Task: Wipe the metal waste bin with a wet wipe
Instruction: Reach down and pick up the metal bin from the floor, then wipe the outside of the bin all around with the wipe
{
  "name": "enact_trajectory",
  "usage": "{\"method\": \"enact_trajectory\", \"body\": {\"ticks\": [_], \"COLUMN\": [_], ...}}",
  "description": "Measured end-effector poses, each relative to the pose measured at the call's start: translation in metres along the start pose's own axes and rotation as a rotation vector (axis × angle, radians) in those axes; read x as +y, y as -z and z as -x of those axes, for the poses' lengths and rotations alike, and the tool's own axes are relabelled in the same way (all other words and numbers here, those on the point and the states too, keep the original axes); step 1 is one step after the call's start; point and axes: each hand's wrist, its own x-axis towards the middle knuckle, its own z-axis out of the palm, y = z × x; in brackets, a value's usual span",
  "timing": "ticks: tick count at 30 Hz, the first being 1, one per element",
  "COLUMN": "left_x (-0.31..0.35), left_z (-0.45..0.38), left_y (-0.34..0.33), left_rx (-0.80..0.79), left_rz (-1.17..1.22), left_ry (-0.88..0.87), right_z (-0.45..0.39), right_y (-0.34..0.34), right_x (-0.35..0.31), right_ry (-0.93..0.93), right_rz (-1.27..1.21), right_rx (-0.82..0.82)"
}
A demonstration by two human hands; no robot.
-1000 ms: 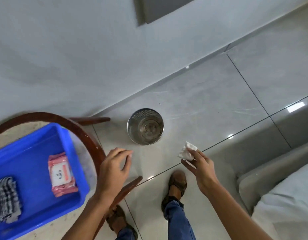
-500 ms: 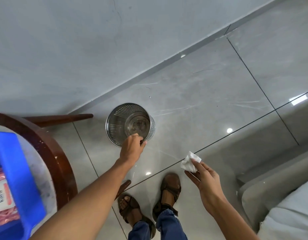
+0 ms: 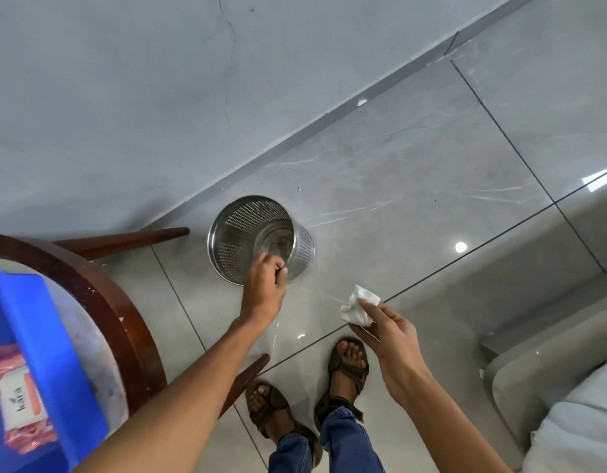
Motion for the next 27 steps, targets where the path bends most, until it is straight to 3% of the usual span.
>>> {"method": "enact_trajectory", "body": {"ticks": [4, 9, 14, 19, 27], "left_x": [-0.003, -0.002, 0.01, 0.034, 0.057], "left_z": [-0.022, -0.016, 0.007, 0.025, 0.044], "left_y": [0.05, 0.109, 0.148, 0.17, 0.178], "left_rx": [0.081, -0.048, -0.058, 0.031, 0.131], "left_rz": [0.053, 0.226, 0.429, 0.526, 0.574], "left_ry": [0.058, 0.129, 0.128, 0.102, 0.049], "right_z": [0.001, 0.009, 0.017, 0.018, 0.038], "right_y": [-0.012, -0.032, -0.049, -0.076, -0.167], "right_x": [-0.016, -0.037, -0.057, -0.075, -0.04], "right_ry": [0.043, 0.035, 0.14, 0.388, 0.641], "right_rz": [-0.047, -0.156, -0.175, -0.02, 0.35], "right_rx": [-0.016, -0.053, -0.098, 0.024, -0.022]}}
